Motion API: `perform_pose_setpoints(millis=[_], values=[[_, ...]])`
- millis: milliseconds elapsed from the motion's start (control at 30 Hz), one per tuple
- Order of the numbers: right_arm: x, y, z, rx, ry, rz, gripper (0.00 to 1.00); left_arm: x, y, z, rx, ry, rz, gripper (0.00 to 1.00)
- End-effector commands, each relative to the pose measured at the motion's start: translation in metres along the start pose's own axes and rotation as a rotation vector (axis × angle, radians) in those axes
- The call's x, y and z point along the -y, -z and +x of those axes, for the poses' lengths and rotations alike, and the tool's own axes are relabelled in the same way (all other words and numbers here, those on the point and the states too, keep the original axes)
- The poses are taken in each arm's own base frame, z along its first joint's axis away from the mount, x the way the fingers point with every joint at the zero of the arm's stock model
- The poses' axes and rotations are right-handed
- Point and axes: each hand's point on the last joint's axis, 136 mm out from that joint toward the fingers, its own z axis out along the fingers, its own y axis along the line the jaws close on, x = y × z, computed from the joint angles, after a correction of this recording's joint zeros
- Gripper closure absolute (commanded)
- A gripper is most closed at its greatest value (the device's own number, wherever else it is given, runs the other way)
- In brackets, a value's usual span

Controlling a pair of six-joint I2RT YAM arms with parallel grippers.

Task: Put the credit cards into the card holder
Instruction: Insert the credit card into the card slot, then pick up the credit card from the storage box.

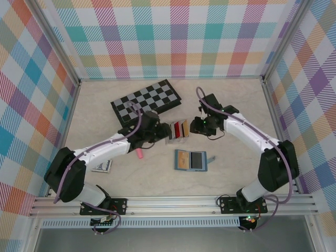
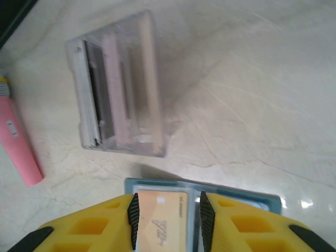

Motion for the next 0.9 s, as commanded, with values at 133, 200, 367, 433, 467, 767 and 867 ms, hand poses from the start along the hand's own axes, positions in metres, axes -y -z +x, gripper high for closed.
perform_pose_setpoints(millis=[133,200,367,433,467,767,867], values=[[-0.044,-0.018,-0.007,-0.041,0.202,0.103,0.6,-0.047,-0.007,-0.02,-0.043,0.092,-0.102,0.57],[-0.05,-0.027,-0.01,-0.036,0.239,0.18,0.58,-0.057,-0.007,-0.021,-0.04,0.119,-0.121,0.57],[-0.06,-0.049,-0.013,-0.042,0.3,0.324,0.57,-0.077,-0.001,-0.022,-0.022,0.151,-0.16,0.54],[-0.063,-0.056,-0.014,-0.042,0.314,0.356,0.56,-0.084,0.003,-0.022,-0.007,0.157,-0.174,0.53],[-0.064,-0.06,-0.014,-0.038,0.321,0.374,0.56,-0.087,0.006,-0.022,0.0,0.159,-0.178,0.52],[-0.067,-0.087,-0.015,-0.048,0.379,0.49,0.55,-0.108,0.026,-0.023,0.073,0.183,-0.221,0.48],[-0.063,-0.09,-0.017,-0.038,0.397,0.555,0.55,-0.114,0.032,-0.023,0.096,0.193,-0.233,0.47]])
